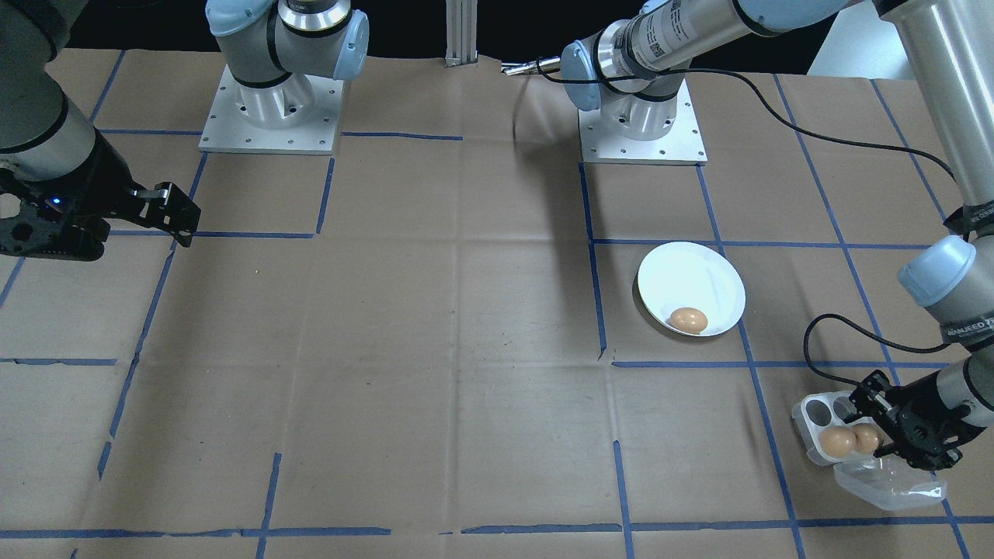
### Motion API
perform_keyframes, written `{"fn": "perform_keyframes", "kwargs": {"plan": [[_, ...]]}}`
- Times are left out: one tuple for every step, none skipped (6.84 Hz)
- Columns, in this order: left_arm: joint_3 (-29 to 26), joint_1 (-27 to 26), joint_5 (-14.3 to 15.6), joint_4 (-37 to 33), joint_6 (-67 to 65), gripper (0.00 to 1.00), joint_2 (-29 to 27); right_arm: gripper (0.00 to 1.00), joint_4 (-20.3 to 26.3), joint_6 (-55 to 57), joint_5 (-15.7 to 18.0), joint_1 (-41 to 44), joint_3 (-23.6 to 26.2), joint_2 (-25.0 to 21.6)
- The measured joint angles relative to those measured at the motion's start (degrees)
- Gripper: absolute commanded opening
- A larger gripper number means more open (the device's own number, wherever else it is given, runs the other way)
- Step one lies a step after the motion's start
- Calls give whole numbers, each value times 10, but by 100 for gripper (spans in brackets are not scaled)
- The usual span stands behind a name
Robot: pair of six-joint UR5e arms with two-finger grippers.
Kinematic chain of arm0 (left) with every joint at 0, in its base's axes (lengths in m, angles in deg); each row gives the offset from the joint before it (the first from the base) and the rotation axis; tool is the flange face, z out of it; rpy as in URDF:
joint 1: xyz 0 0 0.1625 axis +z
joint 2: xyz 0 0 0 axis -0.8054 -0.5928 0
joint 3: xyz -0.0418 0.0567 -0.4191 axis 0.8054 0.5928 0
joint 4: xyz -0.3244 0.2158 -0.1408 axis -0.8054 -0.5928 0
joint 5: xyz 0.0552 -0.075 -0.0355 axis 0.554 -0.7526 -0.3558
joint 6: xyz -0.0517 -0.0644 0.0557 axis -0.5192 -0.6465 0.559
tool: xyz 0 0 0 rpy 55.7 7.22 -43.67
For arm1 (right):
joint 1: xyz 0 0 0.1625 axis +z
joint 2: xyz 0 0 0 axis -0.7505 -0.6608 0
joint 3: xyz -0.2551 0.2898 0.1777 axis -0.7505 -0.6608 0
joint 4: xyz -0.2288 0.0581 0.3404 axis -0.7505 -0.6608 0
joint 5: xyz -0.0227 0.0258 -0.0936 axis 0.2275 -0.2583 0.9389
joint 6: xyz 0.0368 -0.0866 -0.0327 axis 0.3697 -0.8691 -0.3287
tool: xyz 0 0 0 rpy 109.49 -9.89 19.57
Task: Place egg on plate
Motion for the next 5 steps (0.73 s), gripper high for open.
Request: {"fn": "perform_keyframes", "kwargs": {"plan": [[0,0,18,0,0,0,1,100,0,0,0,0,0,0],[-1,0,35,1,7,0,3,100,0,0,0,0,0,0],[-1,0,43,1,31,0,11,100,0,0,0,0,0,0],[0,-1,46,-4,58,0,28,100,0,0,0,0,0,0],[7,-3,46,-26,68,0,56,100,0,0,0,0,0,0]]}}
